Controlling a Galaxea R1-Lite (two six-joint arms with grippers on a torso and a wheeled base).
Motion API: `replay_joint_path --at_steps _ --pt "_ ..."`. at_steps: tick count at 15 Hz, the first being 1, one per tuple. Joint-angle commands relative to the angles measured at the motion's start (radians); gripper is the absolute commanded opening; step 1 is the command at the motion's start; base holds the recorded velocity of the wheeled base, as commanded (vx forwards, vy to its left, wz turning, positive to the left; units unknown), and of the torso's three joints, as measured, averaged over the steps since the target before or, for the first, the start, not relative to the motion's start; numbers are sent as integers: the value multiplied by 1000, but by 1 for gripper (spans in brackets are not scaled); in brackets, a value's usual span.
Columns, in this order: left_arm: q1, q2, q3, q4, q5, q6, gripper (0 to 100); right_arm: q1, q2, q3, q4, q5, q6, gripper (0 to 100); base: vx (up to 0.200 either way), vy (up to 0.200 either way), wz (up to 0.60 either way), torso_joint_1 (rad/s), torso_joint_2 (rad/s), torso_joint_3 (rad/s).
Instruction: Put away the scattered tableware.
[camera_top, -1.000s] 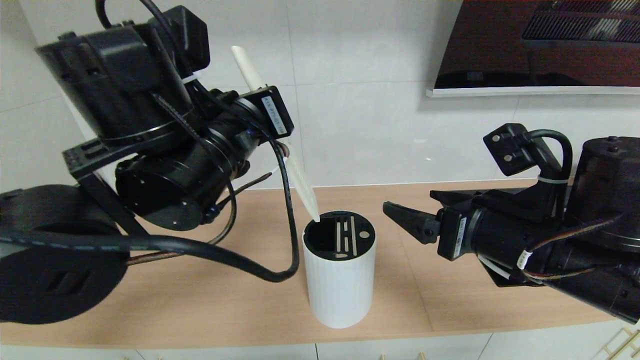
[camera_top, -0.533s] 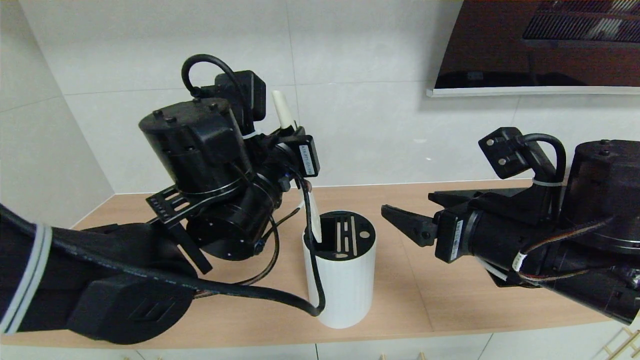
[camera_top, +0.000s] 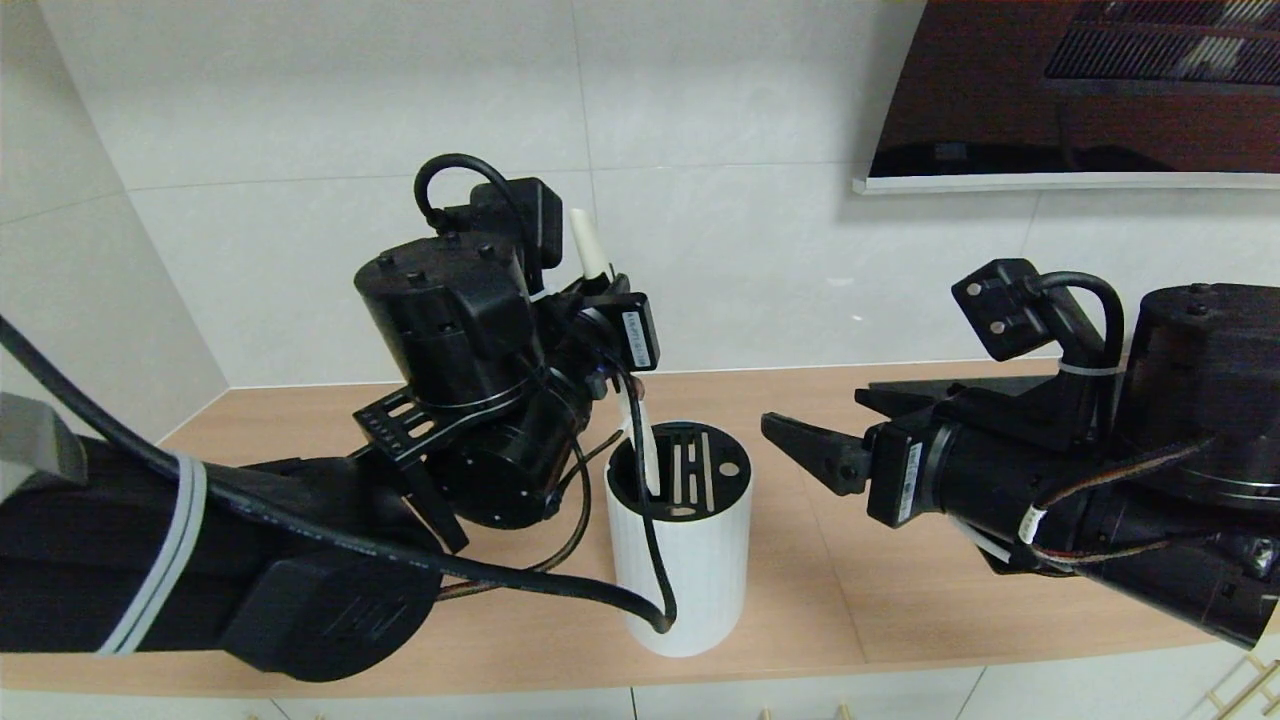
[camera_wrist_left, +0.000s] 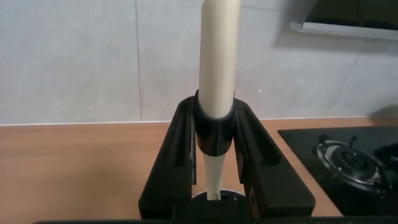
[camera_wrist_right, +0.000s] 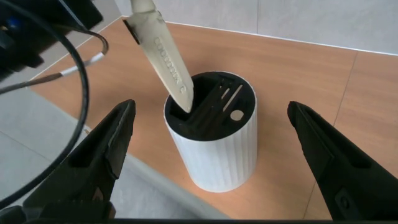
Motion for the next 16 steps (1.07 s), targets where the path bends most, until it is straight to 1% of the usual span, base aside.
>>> replay_joint_path --at_steps 1,2,3,6,9,10,11,12,16 --pt "-9 21 4 -1 1 -1 0 0 5 0 -1 0 0 100 0 0 0 0 0 0" --pt "-10 25 6 -1 1 -4 0 0 6 2 -2 0 0 100 0 0 0 0 0 0" --pt "-15 25 6 2 -1 -18 0 0 6 2 -2 0 0 100 0 0 0 0 0 0" --pt "-23 37 15 3 -1 -21 0 0 6 0 -2 0 0 100 0 0 0 0 0 0" --pt "-47 83 42 3 -7 -23 0 0 6 2 -2 0 0 100 0 0 0 0 0 0" --pt "-47 101 42 3 -7 -26 0 0 6 2 -2 0 0 100 0 0 0 0 0 0" --pt "-47 120 42 3 -7 -38 0 0 6 0 -2 0 0 100 0 0 0 0 0 0" --pt "-49 132 42 3 -7 -43 0 0 6 2 -2 0 0 100 0 0 0 0 0 0" --pt "-56 172 64 5 -9 -43 0 0 10 0 -2 0 0 100 0 0 0 0 0 0"
